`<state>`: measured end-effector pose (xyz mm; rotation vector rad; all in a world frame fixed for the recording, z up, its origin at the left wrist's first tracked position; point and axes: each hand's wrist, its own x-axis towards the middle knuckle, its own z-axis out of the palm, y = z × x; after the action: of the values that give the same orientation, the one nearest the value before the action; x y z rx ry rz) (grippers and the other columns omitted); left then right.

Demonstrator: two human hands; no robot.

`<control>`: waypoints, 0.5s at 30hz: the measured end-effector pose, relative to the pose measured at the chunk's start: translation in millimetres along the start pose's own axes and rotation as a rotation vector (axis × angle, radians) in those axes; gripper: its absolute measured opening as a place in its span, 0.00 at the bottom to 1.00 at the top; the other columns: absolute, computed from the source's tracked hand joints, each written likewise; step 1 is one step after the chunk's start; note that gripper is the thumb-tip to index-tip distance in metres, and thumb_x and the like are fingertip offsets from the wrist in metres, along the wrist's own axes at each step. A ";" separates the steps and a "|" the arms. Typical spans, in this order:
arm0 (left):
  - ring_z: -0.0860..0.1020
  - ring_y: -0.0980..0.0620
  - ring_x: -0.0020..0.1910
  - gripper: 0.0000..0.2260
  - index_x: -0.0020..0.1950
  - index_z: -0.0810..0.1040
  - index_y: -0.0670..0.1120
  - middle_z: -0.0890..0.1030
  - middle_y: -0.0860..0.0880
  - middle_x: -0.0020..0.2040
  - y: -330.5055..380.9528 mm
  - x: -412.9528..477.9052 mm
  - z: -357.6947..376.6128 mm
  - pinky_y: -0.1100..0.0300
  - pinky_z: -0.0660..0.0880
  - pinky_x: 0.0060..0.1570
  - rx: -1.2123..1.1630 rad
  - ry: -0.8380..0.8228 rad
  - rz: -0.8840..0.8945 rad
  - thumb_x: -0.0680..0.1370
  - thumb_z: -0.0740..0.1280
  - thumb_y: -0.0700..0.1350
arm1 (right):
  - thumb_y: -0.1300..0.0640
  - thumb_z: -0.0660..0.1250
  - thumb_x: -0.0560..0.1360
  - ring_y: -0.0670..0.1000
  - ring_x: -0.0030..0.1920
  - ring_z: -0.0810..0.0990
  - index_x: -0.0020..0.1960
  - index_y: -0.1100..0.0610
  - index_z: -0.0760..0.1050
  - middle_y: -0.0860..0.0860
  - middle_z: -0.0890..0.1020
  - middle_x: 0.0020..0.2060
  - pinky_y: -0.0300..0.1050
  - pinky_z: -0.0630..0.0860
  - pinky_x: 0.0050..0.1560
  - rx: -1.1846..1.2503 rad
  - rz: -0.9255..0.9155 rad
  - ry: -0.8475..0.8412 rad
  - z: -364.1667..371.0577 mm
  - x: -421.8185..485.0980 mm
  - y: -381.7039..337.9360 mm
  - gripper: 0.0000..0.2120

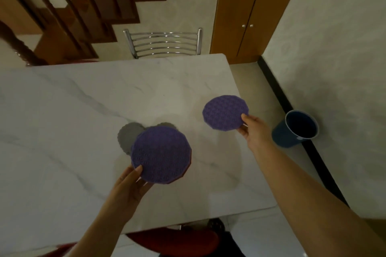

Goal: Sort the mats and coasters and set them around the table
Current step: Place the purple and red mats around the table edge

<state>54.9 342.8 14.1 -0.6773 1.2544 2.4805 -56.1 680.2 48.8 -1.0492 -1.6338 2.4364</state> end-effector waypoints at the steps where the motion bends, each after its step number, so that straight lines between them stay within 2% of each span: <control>1: 0.81 0.45 0.56 0.18 0.64 0.76 0.46 0.82 0.46 0.60 1.2 3.7 4.5 0.53 0.82 0.47 0.000 -0.001 0.001 0.74 0.63 0.43 | 0.65 0.63 0.77 0.51 0.41 0.80 0.53 0.65 0.75 0.60 0.78 0.51 0.40 0.82 0.35 -0.001 0.007 0.002 5.6 13.4 1.4 0.06; 2: 0.81 0.45 0.56 0.19 0.65 0.75 0.46 0.82 0.46 0.60 2.5 8.6 9.8 0.54 0.82 0.46 -0.006 0.001 0.005 0.74 0.63 0.43 | 0.65 0.63 0.77 0.51 0.41 0.80 0.48 0.63 0.75 0.60 0.78 0.51 0.39 0.81 0.33 -0.001 0.014 0.001 11.7 25.9 2.6 0.03; 3: 0.82 0.46 0.55 0.19 0.65 0.75 0.45 0.82 0.46 0.60 3.3 14.4 15.9 0.55 0.82 0.45 -0.016 0.008 0.010 0.74 0.63 0.43 | 0.66 0.62 0.77 0.51 0.40 0.79 0.44 0.61 0.74 0.60 0.78 0.51 0.39 0.81 0.32 -0.020 0.022 0.001 16.7 39.2 4.2 0.04; 6: 0.82 0.47 0.55 0.18 0.64 0.76 0.46 0.82 0.46 0.60 1.6 32.6 33.9 0.55 0.82 0.45 -0.027 0.038 0.032 0.73 0.63 0.42 | 0.66 0.63 0.76 0.51 0.39 0.79 0.42 0.59 0.73 0.61 0.77 0.51 0.41 0.81 0.31 -0.098 0.052 0.003 26.2 80.3 13.8 0.06; 9: 0.81 0.47 0.56 0.18 0.64 0.77 0.47 0.81 0.47 0.61 -5.6 45.7 46.1 0.52 0.81 0.49 -0.045 0.047 0.032 0.74 0.63 0.42 | 0.65 0.65 0.75 0.51 0.38 0.79 0.46 0.60 0.76 0.60 0.79 0.51 0.45 0.79 0.35 -0.176 0.085 0.031 24.7 112.3 21.6 0.02; 11: 0.80 0.46 0.58 0.19 0.65 0.76 0.48 0.80 0.46 0.63 -11.2 50.4 51.0 0.49 0.79 0.54 -0.058 0.058 0.013 0.75 0.62 0.42 | 0.63 0.67 0.74 0.54 0.41 0.80 0.53 0.63 0.78 0.59 0.80 0.50 0.48 0.79 0.37 -0.259 0.077 0.072 19.3 130.3 25.0 0.08; 14: 0.79 0.44 0.60 0.18 0.65 0.76 0.47 0.80 0.45 0.63 -18.2 55.1 53.6 0.48 0.78 0.54 -0.070 0.091 0.003 0.75 0.62 0.42 | 0.61 0.70 0.72 0.62 0.50 0.81 0.53 0.65 0.79 0.63 0.82 0.50 0.61 0.79 0.50 -0.538 -0.039 0.132 13.7 148.4 26.4 0.12; 15: 0.80 0.44 0.59 0.18 0.63 0.77 0.47 0.80 0.44 0.63 -20.2 56.1 53.6 0.48 0.79 0.53 -0.073 0.105 -0.001 0.74 0.62 0.42 | 0.60 0.70 0.71 0.62 0.51 0.81 0.53 0.65 0.80 0.63 0.83 0.50 0.60 0.77 0.54 -0.624 -0.075 0.142 13.5 150.2 25.7 0.13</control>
<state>1.1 400.1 -1.6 -0.8360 1.2037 2.5299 -171.0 713.9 -46.5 -1.1459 -2.3910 1.7785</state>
